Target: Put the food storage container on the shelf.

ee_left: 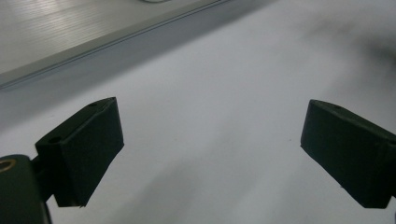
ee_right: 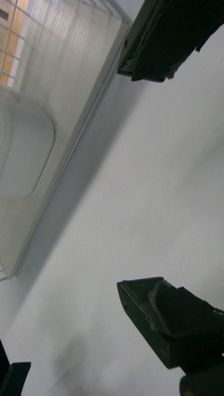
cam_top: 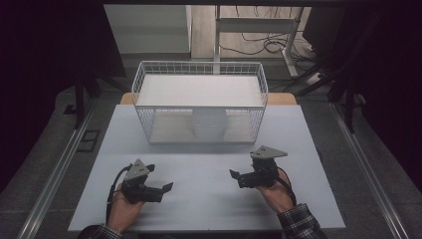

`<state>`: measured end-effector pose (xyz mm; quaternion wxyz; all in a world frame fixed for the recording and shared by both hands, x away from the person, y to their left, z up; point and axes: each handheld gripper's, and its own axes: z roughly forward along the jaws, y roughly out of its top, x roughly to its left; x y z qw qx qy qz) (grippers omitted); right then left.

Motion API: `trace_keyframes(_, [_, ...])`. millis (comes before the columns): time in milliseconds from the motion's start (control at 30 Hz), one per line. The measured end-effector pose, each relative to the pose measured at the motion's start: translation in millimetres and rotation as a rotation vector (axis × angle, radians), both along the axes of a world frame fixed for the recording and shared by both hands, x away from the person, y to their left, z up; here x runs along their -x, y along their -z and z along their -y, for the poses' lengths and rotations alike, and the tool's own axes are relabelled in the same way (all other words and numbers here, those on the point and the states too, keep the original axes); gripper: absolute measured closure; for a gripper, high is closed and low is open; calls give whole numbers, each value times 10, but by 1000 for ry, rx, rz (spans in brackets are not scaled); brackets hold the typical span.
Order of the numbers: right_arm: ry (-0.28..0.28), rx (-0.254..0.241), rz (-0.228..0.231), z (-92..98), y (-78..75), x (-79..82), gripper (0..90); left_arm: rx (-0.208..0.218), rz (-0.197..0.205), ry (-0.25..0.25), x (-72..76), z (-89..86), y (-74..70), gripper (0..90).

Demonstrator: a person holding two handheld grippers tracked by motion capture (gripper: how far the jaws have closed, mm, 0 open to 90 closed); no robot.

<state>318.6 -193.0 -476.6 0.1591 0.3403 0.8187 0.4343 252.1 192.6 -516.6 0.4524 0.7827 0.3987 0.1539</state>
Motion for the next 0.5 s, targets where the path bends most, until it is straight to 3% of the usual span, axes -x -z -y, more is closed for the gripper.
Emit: trace_keyframes(500, [34, 10, 7, 229, 5, 155, 0, -11, -2, -38, 134, -137, 4, 58])
